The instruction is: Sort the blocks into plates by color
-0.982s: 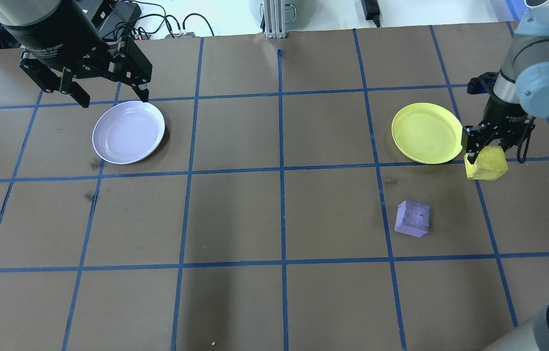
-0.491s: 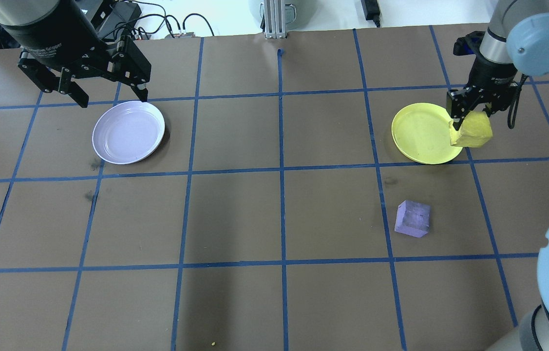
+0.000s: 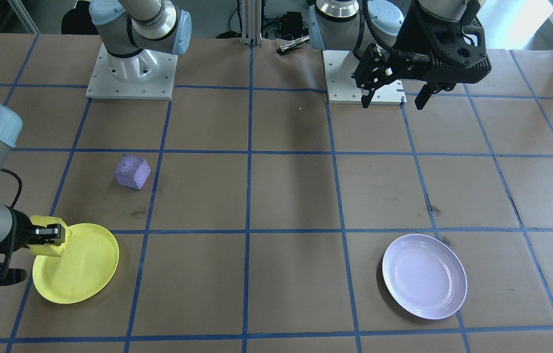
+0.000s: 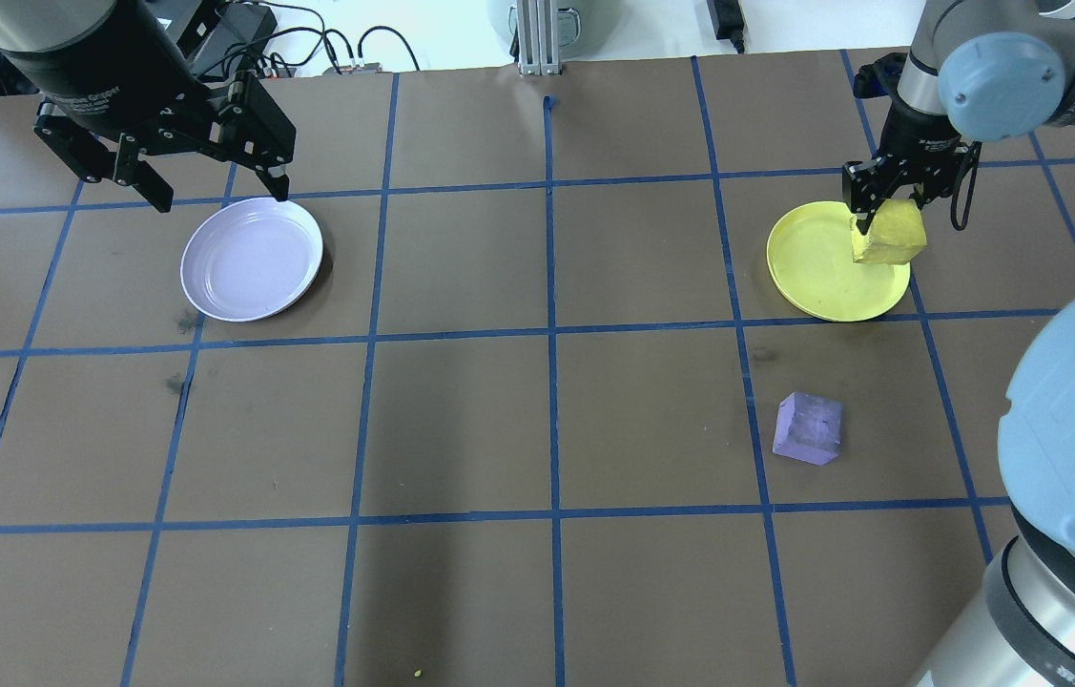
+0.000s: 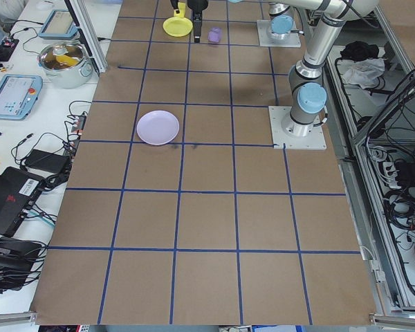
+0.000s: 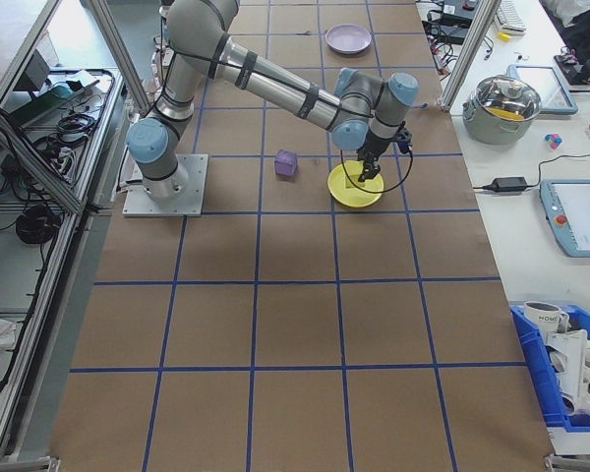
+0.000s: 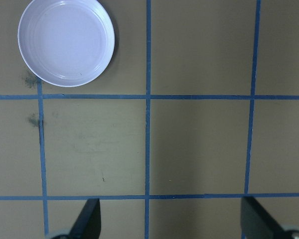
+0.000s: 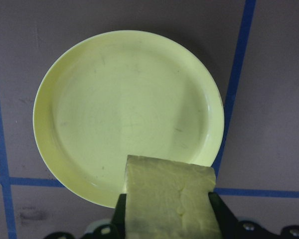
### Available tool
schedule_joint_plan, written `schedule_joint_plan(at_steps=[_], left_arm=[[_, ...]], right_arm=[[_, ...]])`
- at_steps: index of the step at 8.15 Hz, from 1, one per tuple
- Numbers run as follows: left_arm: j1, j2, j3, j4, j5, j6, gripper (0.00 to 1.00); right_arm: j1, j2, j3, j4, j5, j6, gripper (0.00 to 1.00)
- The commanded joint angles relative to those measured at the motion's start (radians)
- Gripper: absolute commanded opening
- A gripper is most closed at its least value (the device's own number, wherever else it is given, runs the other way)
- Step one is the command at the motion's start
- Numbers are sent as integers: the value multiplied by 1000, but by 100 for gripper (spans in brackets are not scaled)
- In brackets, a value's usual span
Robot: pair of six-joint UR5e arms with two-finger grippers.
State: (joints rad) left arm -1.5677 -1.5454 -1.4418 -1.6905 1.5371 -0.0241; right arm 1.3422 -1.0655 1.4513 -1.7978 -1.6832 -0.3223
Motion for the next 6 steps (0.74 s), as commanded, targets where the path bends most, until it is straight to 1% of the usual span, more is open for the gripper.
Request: schedule_joint_plan(at_steps=[1,2,3,4,6], left_arm=[[0,1,0,0,0,0,100],[0,1,0,0,0,1,100],[0,-1,0,0,0,1,100],[0,1,0,0,-2,1,100],[0,-1,0,0,0,1,100]], right_arm=[[3,77,-34,-44,3,-1,0],[5,85,-28,-45,3,-1,4],[5,85,-14,-48,5,6,89],[11,78,-8,-46,5,11,100],[35,64,-8,-29,2,11,100]])
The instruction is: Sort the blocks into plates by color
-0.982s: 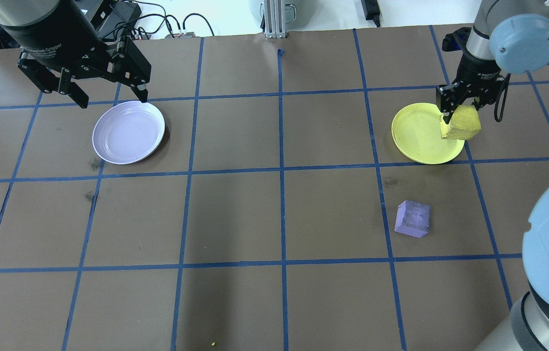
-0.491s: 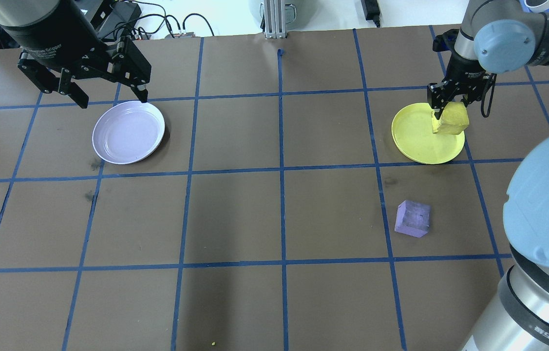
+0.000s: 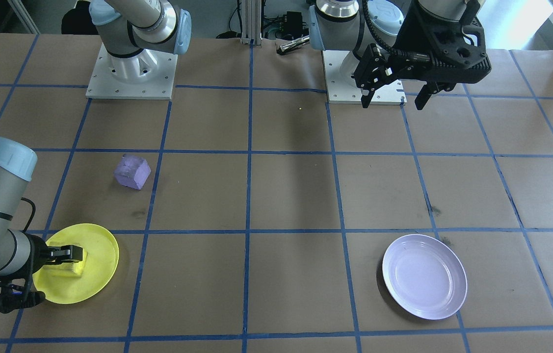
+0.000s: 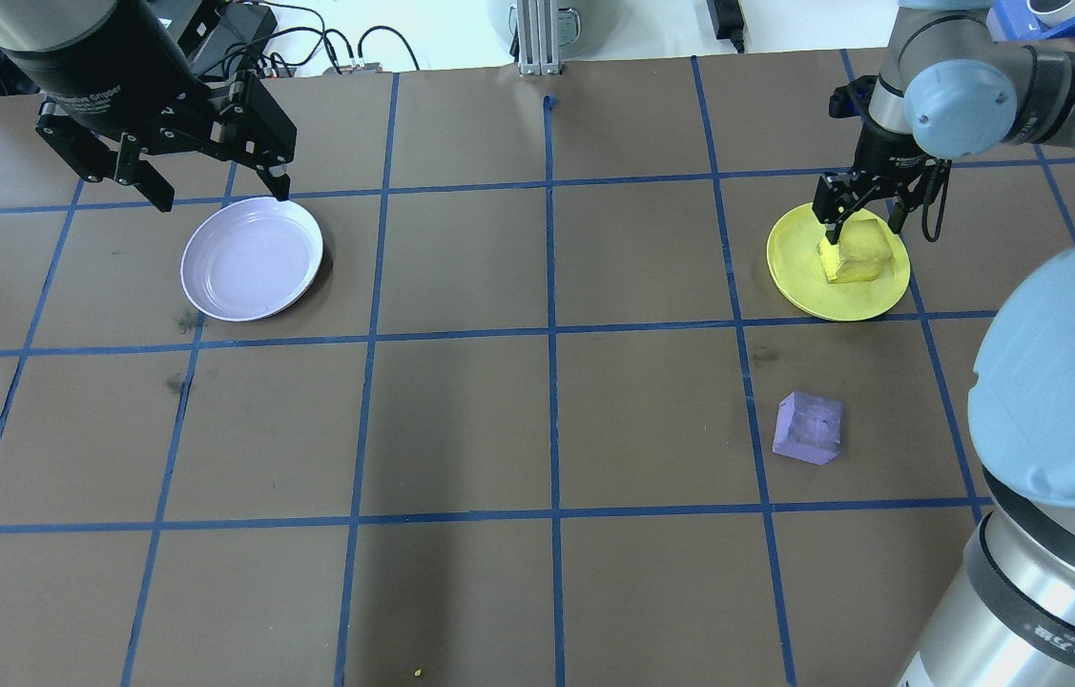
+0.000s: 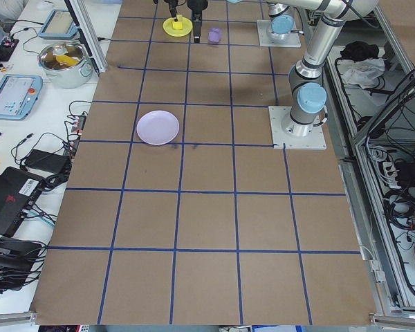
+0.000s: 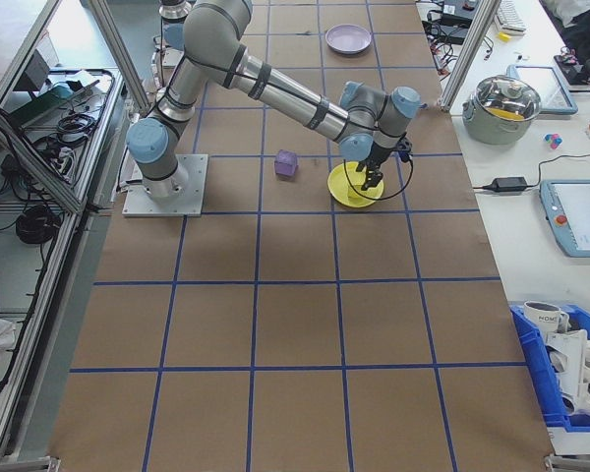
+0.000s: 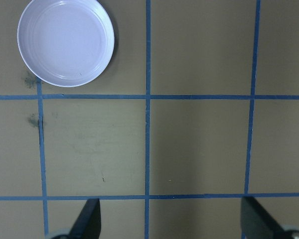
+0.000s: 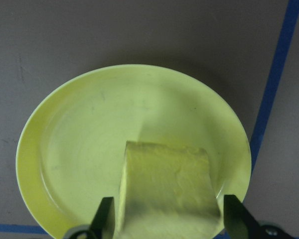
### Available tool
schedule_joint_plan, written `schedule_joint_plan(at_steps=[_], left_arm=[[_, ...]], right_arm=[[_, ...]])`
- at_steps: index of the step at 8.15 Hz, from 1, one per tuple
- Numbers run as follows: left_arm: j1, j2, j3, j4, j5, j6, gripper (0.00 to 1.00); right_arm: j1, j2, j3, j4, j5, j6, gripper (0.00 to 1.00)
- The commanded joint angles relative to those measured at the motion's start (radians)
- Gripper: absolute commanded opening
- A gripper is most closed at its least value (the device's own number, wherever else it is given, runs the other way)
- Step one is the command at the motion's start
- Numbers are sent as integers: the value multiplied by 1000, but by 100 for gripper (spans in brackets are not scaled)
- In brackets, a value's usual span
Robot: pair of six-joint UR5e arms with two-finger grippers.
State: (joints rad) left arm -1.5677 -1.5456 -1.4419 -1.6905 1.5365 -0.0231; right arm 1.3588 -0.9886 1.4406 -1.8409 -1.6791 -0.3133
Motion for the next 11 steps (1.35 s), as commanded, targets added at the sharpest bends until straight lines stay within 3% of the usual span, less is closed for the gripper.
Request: schedule_joint_plan(at_steps=[1,2,3,6,8,11], left_arm=[[0,1,0,0,-1,0,100],[0,4,0,0,1,5,100],[0,4,0,0,1,17,100],[0,4,0,0,1,17,100],[0,4,0,0,1,17,100],[0,5,0,2,1,18,100]], right_arm=[[20,-46,6,53,-4,2,100],[20,-86,7,159,-2,5,100],[20,-125,41,263,37,60,100],[20,-200,242,279,171,275,100],[20,-203,331,266,180,309,100],[20,-202,398,269,159,295,100]])
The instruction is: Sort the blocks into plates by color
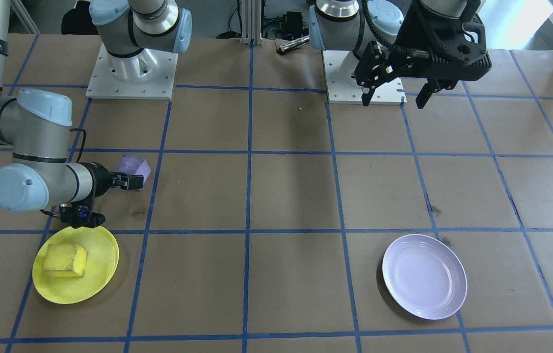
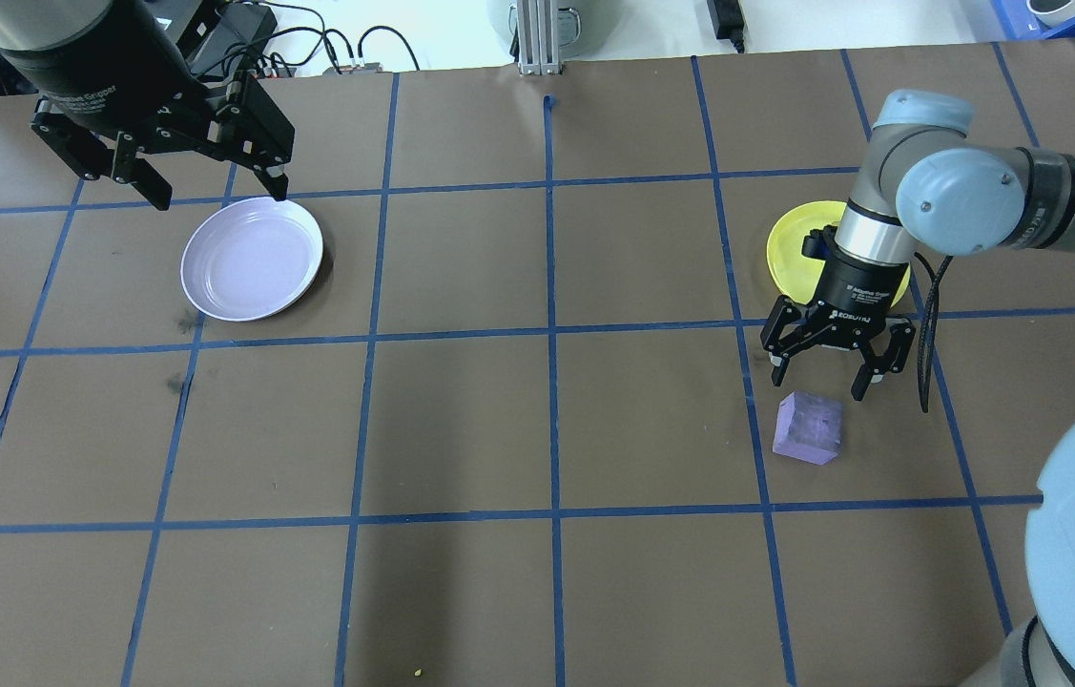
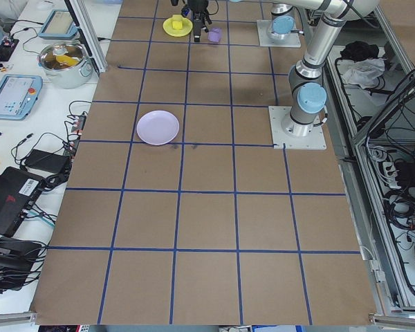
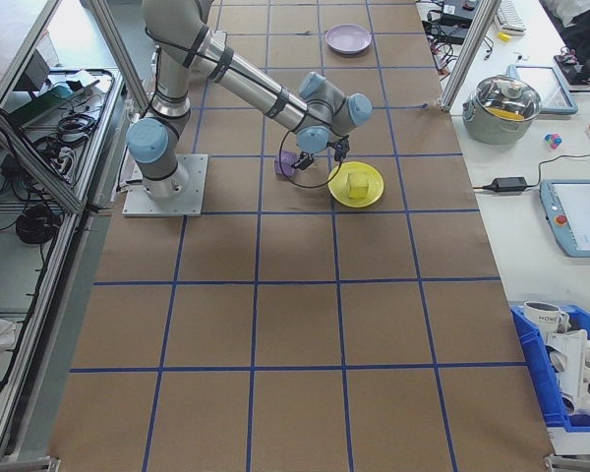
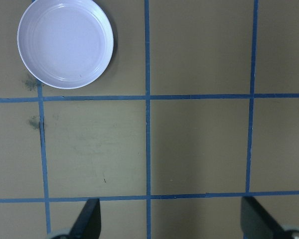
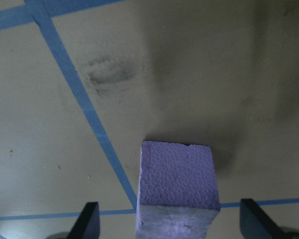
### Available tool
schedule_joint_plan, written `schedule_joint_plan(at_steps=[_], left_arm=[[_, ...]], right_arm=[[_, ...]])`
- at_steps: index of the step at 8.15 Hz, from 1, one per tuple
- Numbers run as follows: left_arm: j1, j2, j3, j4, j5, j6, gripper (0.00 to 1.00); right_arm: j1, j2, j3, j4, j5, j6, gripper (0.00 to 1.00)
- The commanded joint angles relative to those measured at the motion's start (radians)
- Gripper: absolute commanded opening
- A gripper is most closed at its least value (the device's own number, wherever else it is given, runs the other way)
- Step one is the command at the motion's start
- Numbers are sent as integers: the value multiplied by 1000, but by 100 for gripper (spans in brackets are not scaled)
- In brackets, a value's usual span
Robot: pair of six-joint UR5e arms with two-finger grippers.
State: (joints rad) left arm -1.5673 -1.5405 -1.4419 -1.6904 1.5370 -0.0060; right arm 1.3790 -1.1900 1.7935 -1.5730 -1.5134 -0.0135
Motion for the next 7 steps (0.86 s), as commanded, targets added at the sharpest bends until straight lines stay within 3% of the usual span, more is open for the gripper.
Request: schedule_joint_plan(at_steps=[1,3,4,5,6,7], left_arm=[[0,0,0,0,0,1,100],[0,0,0,0,0,1,100],[1,0,0,0,0,1,100],[0,0,0,0,0,1,100],[1,0,0,0,0,1,100],[1,0,0,0,0,1,100]], right_arm=[[0,0,53,1,-13,-5,100],[0,3,87,-1,-57,-3,98],[0,1,92,-2,-57,-3,75],[0,1,90,-5,-50,9,33],[0,1,80,-15,-36,10,0],[0,-2,75,-72,-33,4,0]])
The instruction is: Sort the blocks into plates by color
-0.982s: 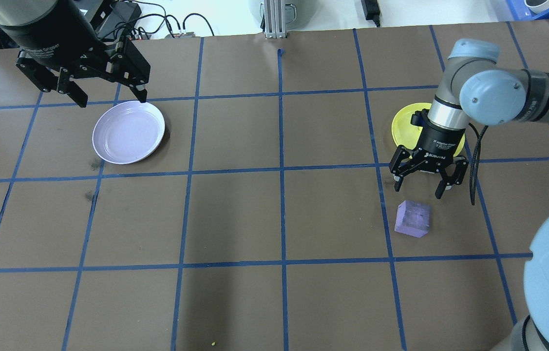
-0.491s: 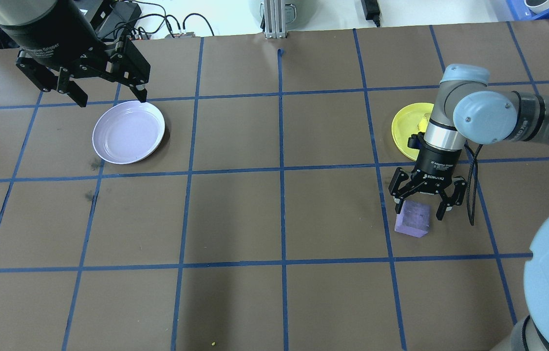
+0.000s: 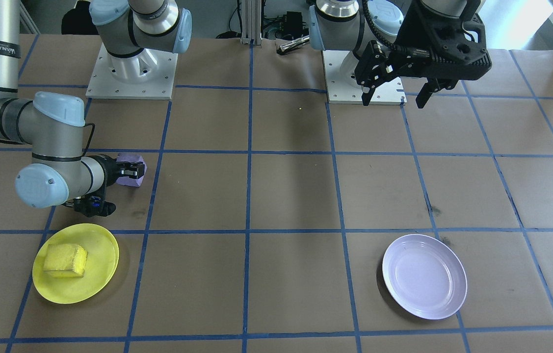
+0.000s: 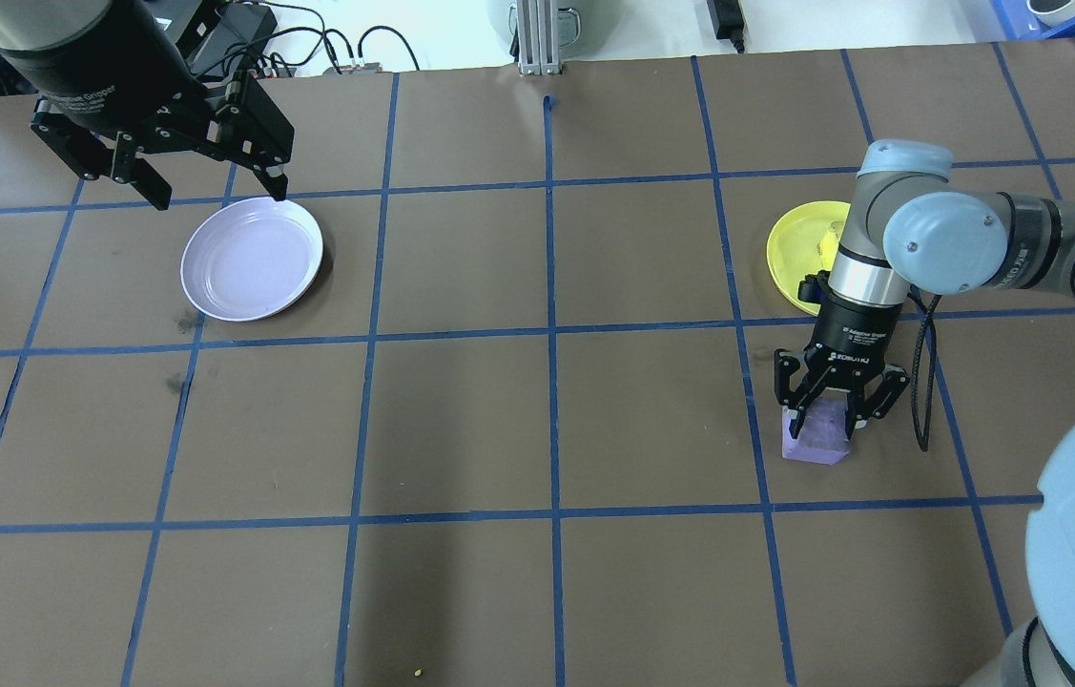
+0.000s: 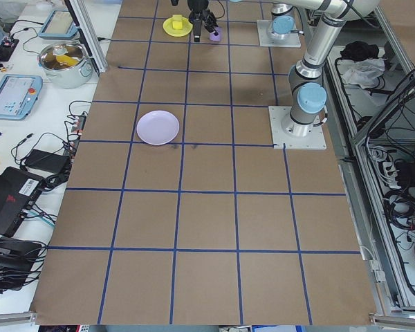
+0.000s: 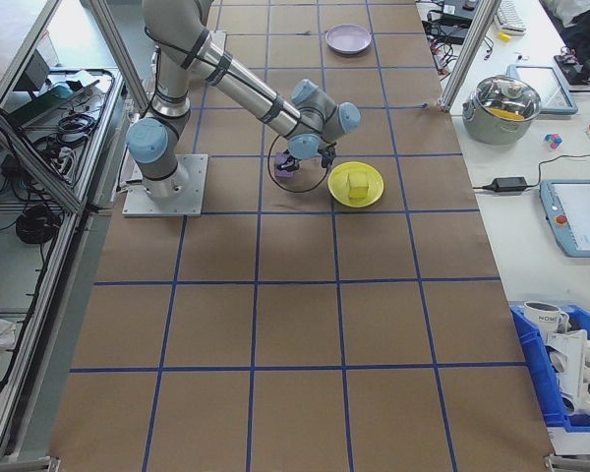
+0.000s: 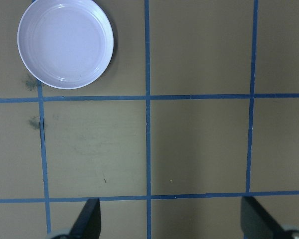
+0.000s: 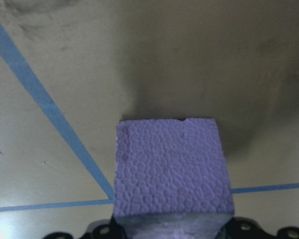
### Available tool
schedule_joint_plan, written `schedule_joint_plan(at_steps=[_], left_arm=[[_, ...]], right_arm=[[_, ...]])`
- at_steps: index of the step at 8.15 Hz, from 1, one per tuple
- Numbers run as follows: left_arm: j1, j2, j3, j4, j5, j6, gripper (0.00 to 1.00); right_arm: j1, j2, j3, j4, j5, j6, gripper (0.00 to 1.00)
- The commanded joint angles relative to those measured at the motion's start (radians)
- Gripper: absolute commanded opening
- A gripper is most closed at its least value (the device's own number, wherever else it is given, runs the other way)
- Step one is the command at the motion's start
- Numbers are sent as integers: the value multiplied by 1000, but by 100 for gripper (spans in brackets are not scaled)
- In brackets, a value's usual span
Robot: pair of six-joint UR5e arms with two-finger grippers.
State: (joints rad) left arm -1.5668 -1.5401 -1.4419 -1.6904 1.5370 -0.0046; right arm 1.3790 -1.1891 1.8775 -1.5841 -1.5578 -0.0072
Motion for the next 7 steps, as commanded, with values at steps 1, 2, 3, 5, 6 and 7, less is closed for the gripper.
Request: schedule_joint_plan(at_steps=[1,2,3,5,6,7], left_arm=[[1,0,0,0,0,0,100],[-1,0,0,0,2,0,100],[1,0,0,0,2,0,100],[-1,0,0,0,2,0,100],[1,0,0,0,3,0,100],[4,-2,1,2,5,-2,100]], right_arm=[[0,-18,-11,-94,11,1,0],[0,-44,-36,-89,24,4,0],[2,-84,-61,-80,54,4,0],[90,-127,-87,-71,128,35,0],[157,-132,-122,-73,177,112,0],[228,-130,-170,-68,246,191,0]])
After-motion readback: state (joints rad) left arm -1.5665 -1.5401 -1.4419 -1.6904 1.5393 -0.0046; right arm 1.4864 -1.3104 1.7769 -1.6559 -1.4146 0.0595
